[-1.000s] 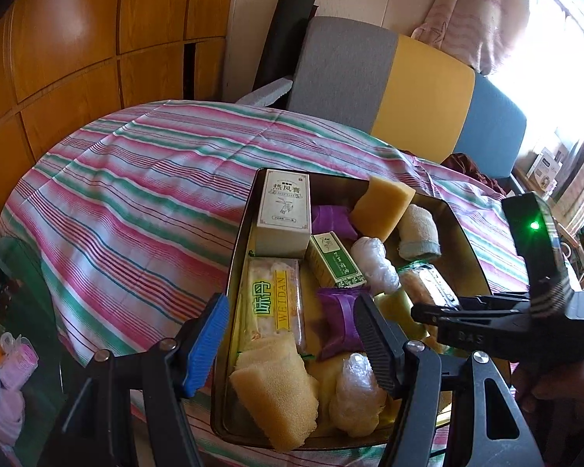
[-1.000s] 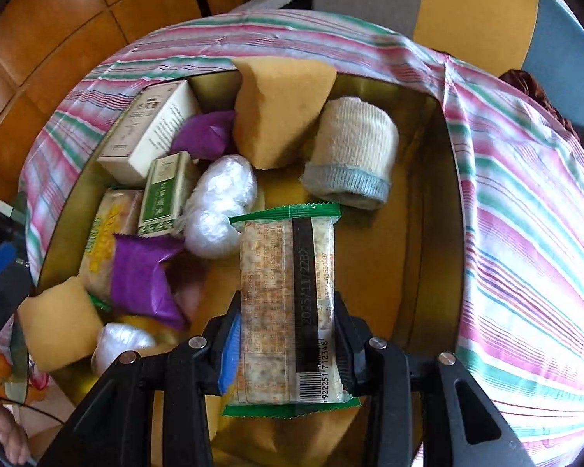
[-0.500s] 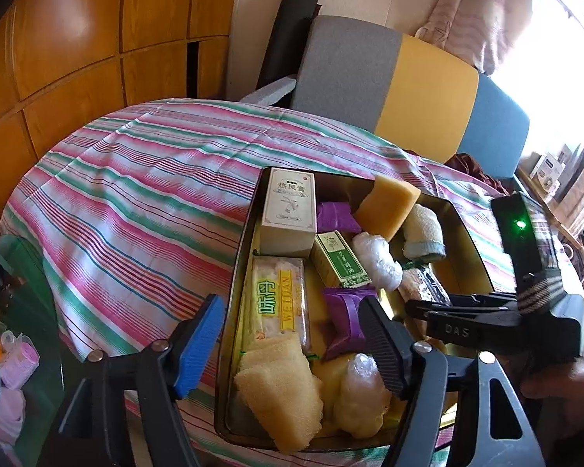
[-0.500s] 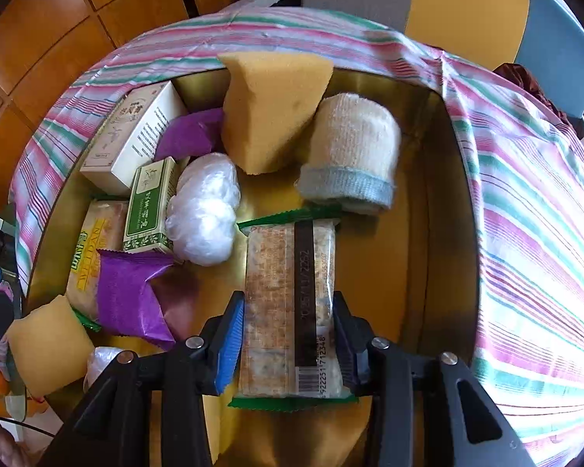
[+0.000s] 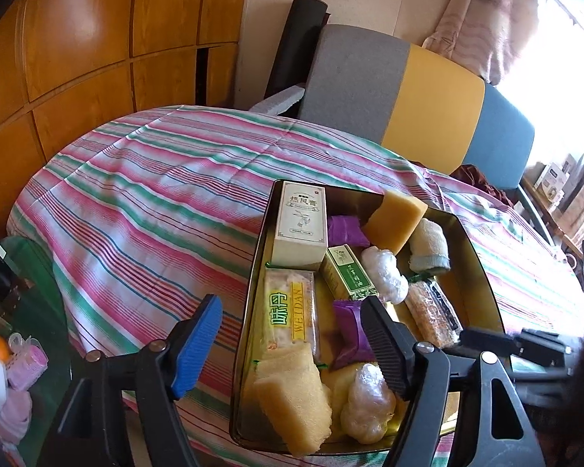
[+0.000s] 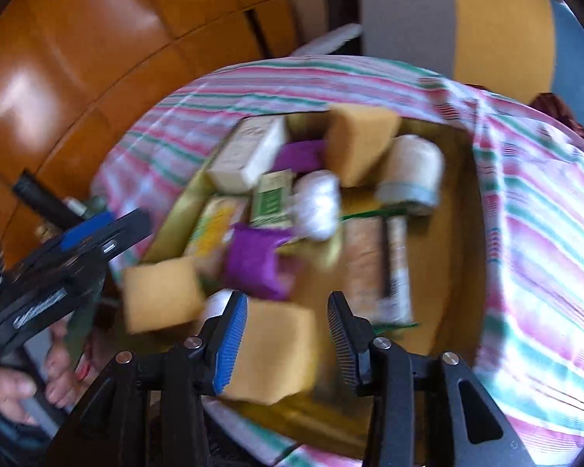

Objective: Organize objects

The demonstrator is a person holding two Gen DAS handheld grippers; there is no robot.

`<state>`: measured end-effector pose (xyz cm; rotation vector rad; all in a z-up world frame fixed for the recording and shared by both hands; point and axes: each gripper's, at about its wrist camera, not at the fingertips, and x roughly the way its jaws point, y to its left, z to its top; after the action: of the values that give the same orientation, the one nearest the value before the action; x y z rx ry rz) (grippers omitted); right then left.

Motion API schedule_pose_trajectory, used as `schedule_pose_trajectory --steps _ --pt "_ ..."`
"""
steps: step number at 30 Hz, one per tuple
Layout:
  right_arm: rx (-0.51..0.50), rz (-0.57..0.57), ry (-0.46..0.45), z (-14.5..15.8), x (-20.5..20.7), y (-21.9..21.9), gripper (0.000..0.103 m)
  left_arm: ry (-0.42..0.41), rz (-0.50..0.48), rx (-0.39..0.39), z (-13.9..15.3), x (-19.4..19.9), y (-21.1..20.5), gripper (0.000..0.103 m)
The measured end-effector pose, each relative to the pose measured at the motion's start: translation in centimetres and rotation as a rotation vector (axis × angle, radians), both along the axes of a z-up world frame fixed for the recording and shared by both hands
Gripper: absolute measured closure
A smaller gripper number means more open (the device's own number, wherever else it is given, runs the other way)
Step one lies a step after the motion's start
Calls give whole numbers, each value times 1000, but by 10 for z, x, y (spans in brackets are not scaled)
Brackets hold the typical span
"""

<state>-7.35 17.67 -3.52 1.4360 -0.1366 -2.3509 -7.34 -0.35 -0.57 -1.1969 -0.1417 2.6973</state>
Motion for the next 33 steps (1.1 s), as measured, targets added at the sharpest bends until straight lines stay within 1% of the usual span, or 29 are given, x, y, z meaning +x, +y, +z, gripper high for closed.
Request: schedule_pose_trajectory --steps 3,5,7,13,19,20,22,24,28,33 --pt "13 31 -9 -5 6 -14 59 0 -7 -1 1 2 2 28" --pt "75 14 -20 -11 12 -13 59 0 -11 -8 1 4 4 27" --pt "73 -4 -19 -12 14 -8 59 2 -12 -11 1 5 4 27" --pt "157 -101 14 -5 23 17 59 1 -15 -18 0 6 6 27" --pt "249 -190 64 -5 20 30 60 3 -24 -31 0 10 7 25" --pt "241 -193 62 -5 21 33 60 2 -22 -34 0 11 7 24" --pt "173 -175 37 -7 20 39 59 2 -19 -34 0 12 6 23" --pt "139 -151 25 -10 20 39 60 -1 -17 -37 -2 13 6 21" --pt "139 -140 20 -16 17 34 60 -4 -25 -52 -4 16 11 21" --pt "131 -146 31 -15 18 34 59 4 -35 -77 -4 21 19 19"
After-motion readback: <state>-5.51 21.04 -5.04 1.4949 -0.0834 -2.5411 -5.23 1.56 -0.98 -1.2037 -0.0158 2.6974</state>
